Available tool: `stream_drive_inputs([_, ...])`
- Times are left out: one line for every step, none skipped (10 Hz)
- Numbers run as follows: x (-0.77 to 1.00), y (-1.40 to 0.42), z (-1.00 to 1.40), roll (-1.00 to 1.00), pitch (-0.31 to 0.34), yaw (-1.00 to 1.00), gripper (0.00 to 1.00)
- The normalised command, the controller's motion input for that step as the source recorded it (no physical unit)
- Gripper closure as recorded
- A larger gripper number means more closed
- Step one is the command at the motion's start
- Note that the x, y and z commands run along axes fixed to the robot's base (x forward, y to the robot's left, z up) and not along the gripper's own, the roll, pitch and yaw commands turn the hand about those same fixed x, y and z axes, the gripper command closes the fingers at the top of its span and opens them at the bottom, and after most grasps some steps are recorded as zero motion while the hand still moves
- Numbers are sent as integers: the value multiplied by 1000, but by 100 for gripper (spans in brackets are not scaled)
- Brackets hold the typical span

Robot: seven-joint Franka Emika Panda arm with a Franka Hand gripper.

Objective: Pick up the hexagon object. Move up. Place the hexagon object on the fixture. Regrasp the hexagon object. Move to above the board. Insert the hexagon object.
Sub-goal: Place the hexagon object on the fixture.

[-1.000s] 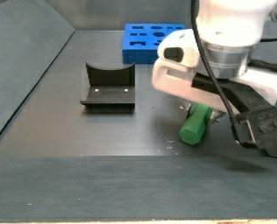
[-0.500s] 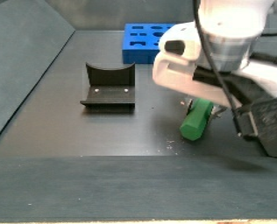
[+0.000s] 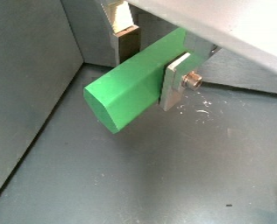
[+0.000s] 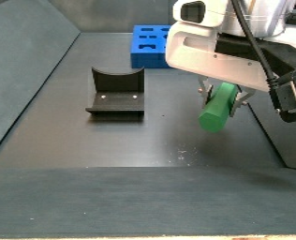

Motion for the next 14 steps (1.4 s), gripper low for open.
stream_drive_inputs([11, 4, 1000, -1, -7, 1, 100])
stream_drive_inputs([-3, -4, 1000, -14, 15, 2, 100])
stream_drive_inputs([-6, -8, 1000, -20, 18, 3, 100])
stream_drive_inputs([-7, -12, 1000, -27, 17, 6, 100])
stream_drive_inputs([-9, -16, 1000, -35, 21, 8, 100])
stream_drive_inputs([-7, -17, 977, -40, 22, 10, 100])
stream_drive_inputs([-2, -16, 767, -50, 29, 12, 100])
stream_drive_inputs([4, -13, 609, -58, 34, 13, 100])
stream_drive_inputs([12, -11, 393, -69, 43, 14, 100])
stream_drive_inputs([16, -11, 283, -73, 47, 14, 100])
stream_drive_inputs([1000, -680, 88, 9, -66, 1000, 100])
stream_drive_inputs([1000, -676, 69, 16, -60, 1000, 100])
stream_drive_inputs([1000, -613, 61, 39, -51, 1000, 100])
stream_drive_inputs([1000, -568, 54, 37, -50, 1000, 100])
